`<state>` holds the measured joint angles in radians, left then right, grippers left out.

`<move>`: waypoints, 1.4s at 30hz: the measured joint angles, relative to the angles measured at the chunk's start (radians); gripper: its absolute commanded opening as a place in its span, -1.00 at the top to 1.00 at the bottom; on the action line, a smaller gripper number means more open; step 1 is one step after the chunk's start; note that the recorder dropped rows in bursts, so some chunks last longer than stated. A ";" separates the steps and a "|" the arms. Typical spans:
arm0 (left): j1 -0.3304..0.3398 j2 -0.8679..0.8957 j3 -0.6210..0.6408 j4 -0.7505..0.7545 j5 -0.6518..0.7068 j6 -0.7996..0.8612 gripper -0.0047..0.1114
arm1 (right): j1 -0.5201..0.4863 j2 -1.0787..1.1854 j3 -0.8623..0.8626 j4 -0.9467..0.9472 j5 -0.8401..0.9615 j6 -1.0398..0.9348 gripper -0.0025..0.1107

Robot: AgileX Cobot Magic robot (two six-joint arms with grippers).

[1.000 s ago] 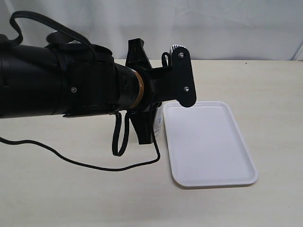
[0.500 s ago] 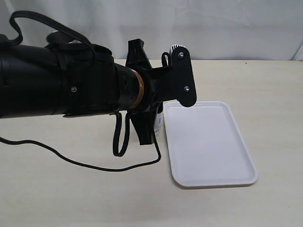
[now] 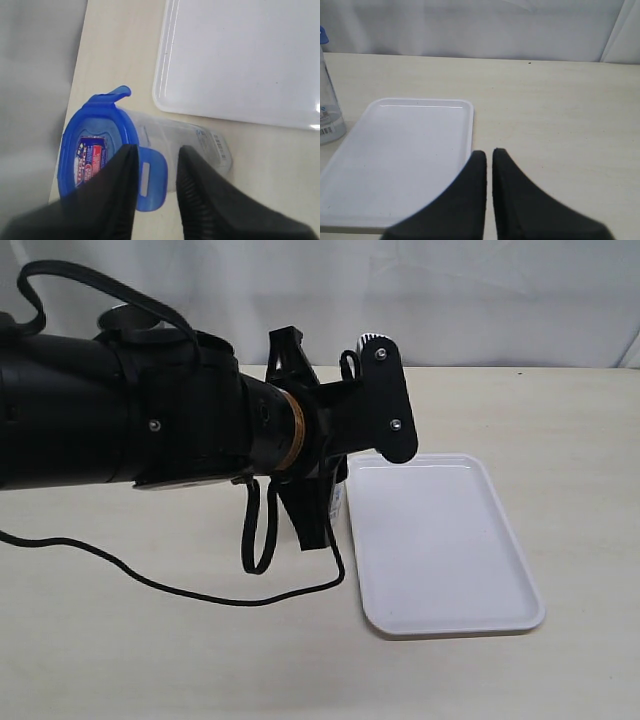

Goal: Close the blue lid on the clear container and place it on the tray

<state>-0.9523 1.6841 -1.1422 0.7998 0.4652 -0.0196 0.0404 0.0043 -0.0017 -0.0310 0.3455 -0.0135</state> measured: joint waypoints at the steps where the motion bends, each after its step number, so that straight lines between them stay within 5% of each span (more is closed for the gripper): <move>1: 0.000 -0.004 0.000 0.000 0.000 0.000 0.43 | 0.000 0.000 0.000 0.000 0.000 0.000 0.87; 5: 0.000 -0.021 0.000 0.000 0.000 0.000 0.42 | 0.000 0.000 0.000 0.000 0.000 0.000 0.87; 12: 0.000 -0.049 0.000 -0.022 0.007 0.000 0.06 | 0.000 0.000 0.000 0.000 0.000 0.000 0.87; 17: 0.000 -0.075 0.000 -0.043 0.021 -0.010 0.07 | 0.000 0.000 0.000 0.000 0.000 0.000 0.87; 21: 0.008 -0.140 0.000 -0.037 0.023 -0.090 0.37 | 0.000 0.000 0.000 0.000 0.000 0.000 0.87; 25: 0.077 -0.201 0.000 -0.022 0.021 -0.165 0.88 | 0.000 0.000 0.000 0.000 0.001 0.000 0.87; 29: 0.203 -0.216 0.001 -0.047 -0.025 -0.218 0.92 | 0.000 0.000 0.000 0.000 0.001 0.000 0.87; 32: 0.324 -0.217 0.044 -0.137 -0.207 -0.230 0.92 | 0.000 0.000 0.000 0.000 0.001 0.000 0.87; 42: 0.647 -0.176 0.447 -0.181 -1.214 -0.366 0.92 | 0.000 0.000 0.000 0.000 0.001 0.000 0.87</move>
<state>-0.3051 1.5079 -0.6950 0.6188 -0.7486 -0.3860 0.0404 0.0043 -0.0017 -0.0310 0.3461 -0.0135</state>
